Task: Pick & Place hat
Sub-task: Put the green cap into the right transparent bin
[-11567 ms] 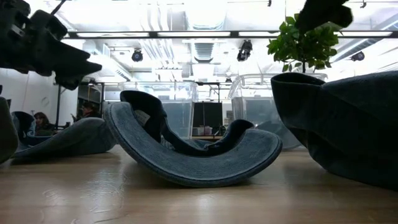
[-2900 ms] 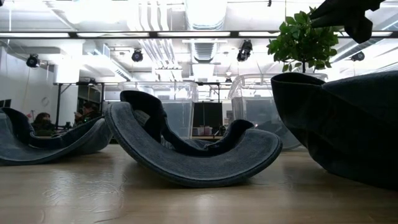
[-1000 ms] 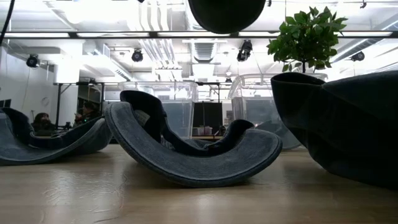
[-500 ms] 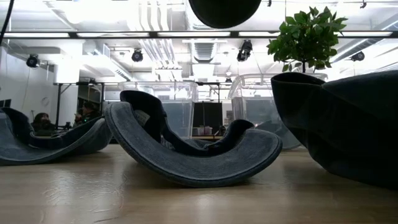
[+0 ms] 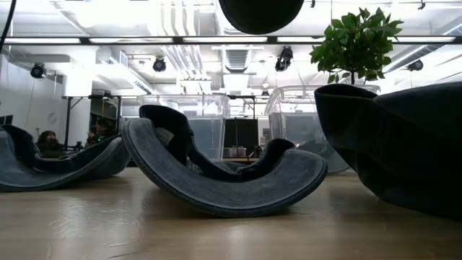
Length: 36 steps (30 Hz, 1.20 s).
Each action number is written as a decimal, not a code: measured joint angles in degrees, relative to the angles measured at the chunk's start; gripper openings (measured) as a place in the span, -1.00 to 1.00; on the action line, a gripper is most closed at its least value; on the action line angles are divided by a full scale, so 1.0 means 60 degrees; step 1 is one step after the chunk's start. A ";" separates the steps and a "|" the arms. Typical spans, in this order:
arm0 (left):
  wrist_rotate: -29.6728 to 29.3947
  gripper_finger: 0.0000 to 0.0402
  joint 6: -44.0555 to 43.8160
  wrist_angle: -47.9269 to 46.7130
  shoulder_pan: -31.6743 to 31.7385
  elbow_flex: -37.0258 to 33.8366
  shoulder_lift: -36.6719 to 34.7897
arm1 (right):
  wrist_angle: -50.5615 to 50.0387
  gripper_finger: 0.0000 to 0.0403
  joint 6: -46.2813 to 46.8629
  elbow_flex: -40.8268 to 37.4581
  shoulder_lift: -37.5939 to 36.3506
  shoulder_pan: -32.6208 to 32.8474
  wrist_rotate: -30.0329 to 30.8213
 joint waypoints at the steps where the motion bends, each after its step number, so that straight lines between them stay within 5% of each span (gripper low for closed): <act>1: -0.0001 -0.99 -0.0009 0.0018 0.0000 0.0000 0.0000 | -0.0014 -0.52 0.0011 0.0000 -0.0021 0.0000 0.0002; 8: 0.0210 -0.99 -0.0317 0.0053 0.0000 0.0000 -0.0004 | 0.0001 -0.92 -0.0053 -0.0004 -0.0101 0.0000 0.0004; 36: 0.2535 -0.84 -0.0441 -0.0680 0.0305 -0.0018 -0.0051 | -0.0754 -0.96 0.1250 -0.0024 -0.0269 -0.0102 -0.0005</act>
